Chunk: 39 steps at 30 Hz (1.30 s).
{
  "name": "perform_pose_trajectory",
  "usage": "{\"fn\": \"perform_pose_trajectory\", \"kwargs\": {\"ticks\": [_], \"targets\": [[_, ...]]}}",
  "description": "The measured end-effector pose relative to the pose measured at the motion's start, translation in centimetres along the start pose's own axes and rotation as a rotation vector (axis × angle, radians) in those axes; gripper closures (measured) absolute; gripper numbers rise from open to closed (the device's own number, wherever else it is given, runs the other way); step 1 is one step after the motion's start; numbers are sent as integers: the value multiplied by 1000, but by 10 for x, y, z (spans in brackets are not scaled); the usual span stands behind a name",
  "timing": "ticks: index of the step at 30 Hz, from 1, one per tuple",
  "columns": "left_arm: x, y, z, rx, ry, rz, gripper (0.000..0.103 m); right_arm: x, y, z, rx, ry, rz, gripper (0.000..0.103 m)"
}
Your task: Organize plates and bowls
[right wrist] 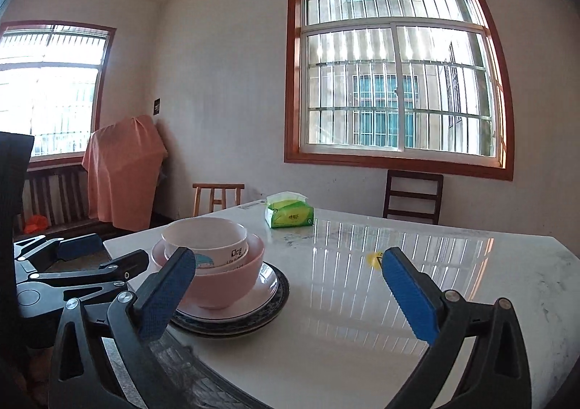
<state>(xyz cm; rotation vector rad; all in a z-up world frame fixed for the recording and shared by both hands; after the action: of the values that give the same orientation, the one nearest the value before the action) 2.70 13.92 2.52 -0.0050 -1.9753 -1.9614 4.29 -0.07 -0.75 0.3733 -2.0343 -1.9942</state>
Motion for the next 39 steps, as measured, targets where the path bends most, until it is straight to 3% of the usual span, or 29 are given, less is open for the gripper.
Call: {"fn": "perform_pose_trajectory", "kwargs": {"ticks": [6, 39], "targets": [[16, 3, -9, -6, -18, -21, 19, 19, -2, -6, -18, -5, -9, 1], [14, -29, -2, 33, 14, 102, 19, 36, -22, 2, -7, 41, 46, 1]]}}
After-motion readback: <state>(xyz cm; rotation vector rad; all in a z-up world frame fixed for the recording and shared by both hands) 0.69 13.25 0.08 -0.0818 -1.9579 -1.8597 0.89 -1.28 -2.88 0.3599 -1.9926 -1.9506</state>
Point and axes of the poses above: each gripper's, at about its wrist camera, not at the fingertips, and x roughly against the way its jaws point, z to its left, y to its top, the point moved 4 cm from there along -x, roughly the way its jaws point, and after that the axes turned 7 degrees about -z, right-handed, at the moved point
